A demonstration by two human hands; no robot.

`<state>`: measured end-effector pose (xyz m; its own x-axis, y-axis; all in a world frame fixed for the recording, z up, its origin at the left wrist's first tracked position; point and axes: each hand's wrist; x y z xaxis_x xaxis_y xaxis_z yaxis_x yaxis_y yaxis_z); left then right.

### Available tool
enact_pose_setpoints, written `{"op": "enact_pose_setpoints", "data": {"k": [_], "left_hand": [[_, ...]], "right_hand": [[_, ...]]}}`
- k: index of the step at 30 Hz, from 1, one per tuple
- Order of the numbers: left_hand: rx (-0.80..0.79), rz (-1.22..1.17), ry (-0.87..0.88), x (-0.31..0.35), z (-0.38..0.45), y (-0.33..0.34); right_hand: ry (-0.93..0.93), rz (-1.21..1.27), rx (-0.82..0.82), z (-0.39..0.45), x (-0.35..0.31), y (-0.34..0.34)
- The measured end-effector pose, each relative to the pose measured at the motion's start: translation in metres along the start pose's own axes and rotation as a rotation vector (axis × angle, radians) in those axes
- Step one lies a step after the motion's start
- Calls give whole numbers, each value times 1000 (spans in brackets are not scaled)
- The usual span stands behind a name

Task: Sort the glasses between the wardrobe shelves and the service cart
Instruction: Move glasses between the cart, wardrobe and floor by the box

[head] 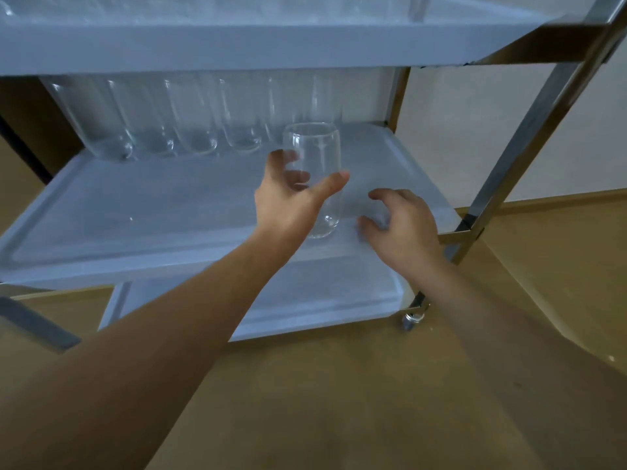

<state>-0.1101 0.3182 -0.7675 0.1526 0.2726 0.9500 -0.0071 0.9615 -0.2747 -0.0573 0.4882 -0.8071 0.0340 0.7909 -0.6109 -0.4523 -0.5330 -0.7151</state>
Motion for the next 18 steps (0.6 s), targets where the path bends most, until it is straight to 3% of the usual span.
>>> {"op": "enact_pose_setpoints", "data": {"k": [5, 12, 16, 18], "left_hand": [[-8, 33, 81, -11, 21, 10], [-83, 41, 134, -16, 40, 28], [-159, 26, 142, -26, 45, 7], [-106, 8, 176, -36, 51, -10]], "right_hand": [[30, 90, 40, 9, 5, 2], [59, 191, -57, 14, -12, 14], [98, 372, -36, 25, -28, 32], [74, 418, -19, 31, -35, 42]]}}
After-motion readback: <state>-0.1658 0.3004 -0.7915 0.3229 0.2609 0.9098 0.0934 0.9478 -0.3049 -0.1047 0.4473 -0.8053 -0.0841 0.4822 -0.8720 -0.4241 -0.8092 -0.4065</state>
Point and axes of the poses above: each hand's wrist, its own z-axis towards the middle knuckle, its own y-axis out of the palm, x = y × z, and after that the axes turned 7 degrees about z, right-handed
